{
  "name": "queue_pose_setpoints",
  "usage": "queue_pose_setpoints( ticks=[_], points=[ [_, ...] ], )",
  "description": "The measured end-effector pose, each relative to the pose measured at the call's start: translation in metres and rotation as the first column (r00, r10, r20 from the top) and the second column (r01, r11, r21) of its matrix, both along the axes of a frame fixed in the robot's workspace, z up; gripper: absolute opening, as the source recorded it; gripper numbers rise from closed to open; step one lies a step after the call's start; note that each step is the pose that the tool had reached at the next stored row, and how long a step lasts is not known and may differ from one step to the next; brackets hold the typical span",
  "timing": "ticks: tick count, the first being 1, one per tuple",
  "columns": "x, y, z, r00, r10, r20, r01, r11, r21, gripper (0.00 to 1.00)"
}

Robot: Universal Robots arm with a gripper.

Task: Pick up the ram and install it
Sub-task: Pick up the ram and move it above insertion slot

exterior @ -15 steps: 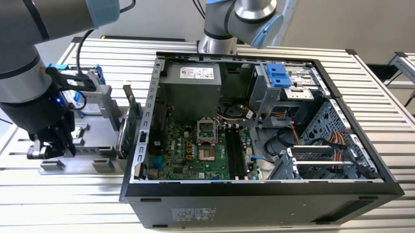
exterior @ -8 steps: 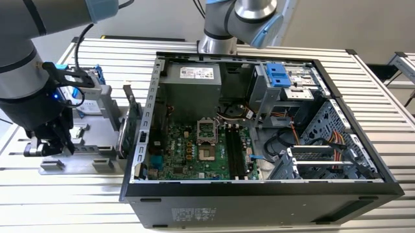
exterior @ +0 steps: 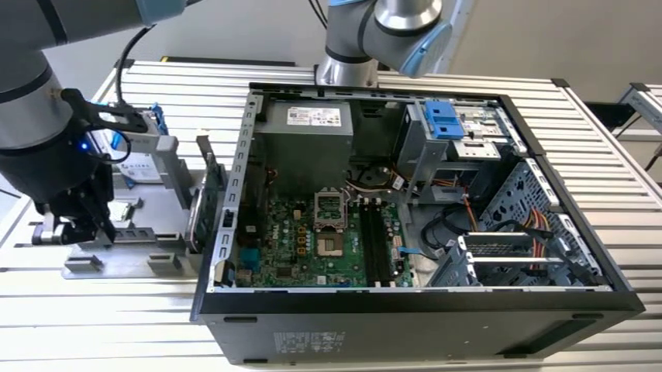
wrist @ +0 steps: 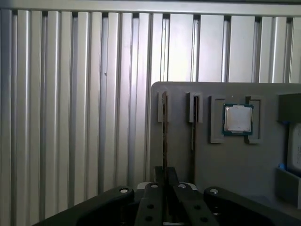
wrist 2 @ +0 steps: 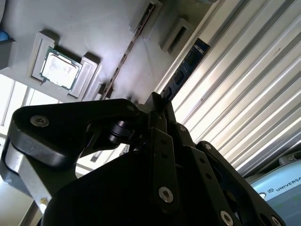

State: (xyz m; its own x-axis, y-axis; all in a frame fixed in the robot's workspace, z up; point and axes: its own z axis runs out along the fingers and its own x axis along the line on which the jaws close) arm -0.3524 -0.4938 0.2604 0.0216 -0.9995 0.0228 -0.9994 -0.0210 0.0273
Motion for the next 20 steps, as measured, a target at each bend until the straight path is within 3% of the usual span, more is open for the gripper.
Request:
queue_pose_setpoints(
  ticks=[20],
  points=[
    [-0.0001, 0.0, 0.0273, 1.0, 0.0, 0.0, 0.0, 1.0, 0.0, 0.0]
  ],
)
